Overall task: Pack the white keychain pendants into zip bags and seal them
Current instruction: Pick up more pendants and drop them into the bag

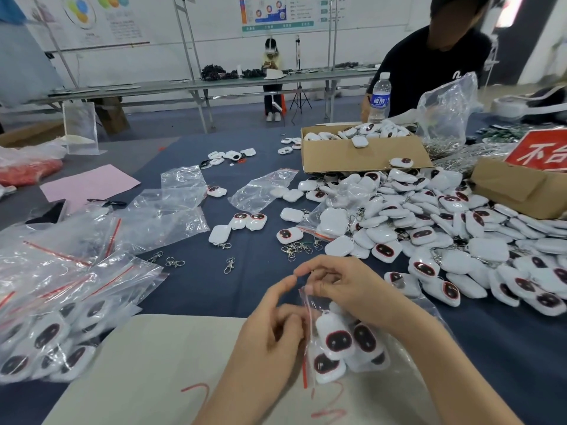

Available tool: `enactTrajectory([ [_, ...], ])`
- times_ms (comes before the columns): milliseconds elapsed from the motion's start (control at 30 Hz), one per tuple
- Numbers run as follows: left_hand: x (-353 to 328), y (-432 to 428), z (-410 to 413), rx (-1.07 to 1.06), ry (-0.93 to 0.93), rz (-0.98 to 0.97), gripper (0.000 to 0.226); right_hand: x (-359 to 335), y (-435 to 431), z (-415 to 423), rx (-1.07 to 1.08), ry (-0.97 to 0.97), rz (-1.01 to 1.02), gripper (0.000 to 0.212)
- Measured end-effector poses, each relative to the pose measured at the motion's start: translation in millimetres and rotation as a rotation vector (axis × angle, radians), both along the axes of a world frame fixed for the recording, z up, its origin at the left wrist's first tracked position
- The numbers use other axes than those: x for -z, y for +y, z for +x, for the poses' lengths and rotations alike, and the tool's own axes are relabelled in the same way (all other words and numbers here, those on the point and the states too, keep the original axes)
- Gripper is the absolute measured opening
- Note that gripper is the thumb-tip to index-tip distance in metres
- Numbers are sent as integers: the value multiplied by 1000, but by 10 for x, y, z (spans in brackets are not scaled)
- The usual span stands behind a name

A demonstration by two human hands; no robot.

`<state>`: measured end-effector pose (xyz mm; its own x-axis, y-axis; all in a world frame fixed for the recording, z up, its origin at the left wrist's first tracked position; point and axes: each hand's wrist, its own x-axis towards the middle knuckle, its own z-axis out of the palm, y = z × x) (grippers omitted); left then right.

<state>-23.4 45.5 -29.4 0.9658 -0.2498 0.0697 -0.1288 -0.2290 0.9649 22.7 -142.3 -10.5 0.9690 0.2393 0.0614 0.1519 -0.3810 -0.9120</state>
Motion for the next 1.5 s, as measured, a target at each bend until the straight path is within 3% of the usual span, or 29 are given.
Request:
enactTrajectory([
  [133, -18, -9, -3, 113, 98, -93, 59, -43, -7, -12, 4, -14, 18, 28],
  [233, 14, -4, 67, -88, 104, -215, 57, -80, -40, -14, 60, -39, 51, 17],
  [333, 20, 62, 161, -246, 2, -156, 56, -110, -145, -15, 191, -153, -42, 17],
  [400, 14, 116, 207, -320, -41, -135, 53, -105, -250, -13, 363, -256, -206, 23],
  [467, 12, 150, 223, -380, -57, -122, 49, -57, -344, 9, 529, -297, -494, 35],
  [533, 15, 151, 232, -400, -49, -96, 46, 3, -382, 13, 615, -181, -736, 48],
  [633, 20, 132, 248, -388, -44, -49, 42, 79, -395, -8, 627, -6, -879, 60],
  [967, 56, 105, 353, -413, -63, 41, 35, 8, -370, -51, 716, -75, -708, 34],
  [1200, 87, 105, 352, -400, -102, 48, 34, -21, -391, -51, 732, -77, -582, 34],
  [1333, 107, 95, 371, -387, -106, 65, 34, -60, -424, -42, 750, -93, -390, 22],
  [1500, 139, 54, 452, -383, -112, 133, 33, -34, -443, -31, 754, -199, -188, 25],
])
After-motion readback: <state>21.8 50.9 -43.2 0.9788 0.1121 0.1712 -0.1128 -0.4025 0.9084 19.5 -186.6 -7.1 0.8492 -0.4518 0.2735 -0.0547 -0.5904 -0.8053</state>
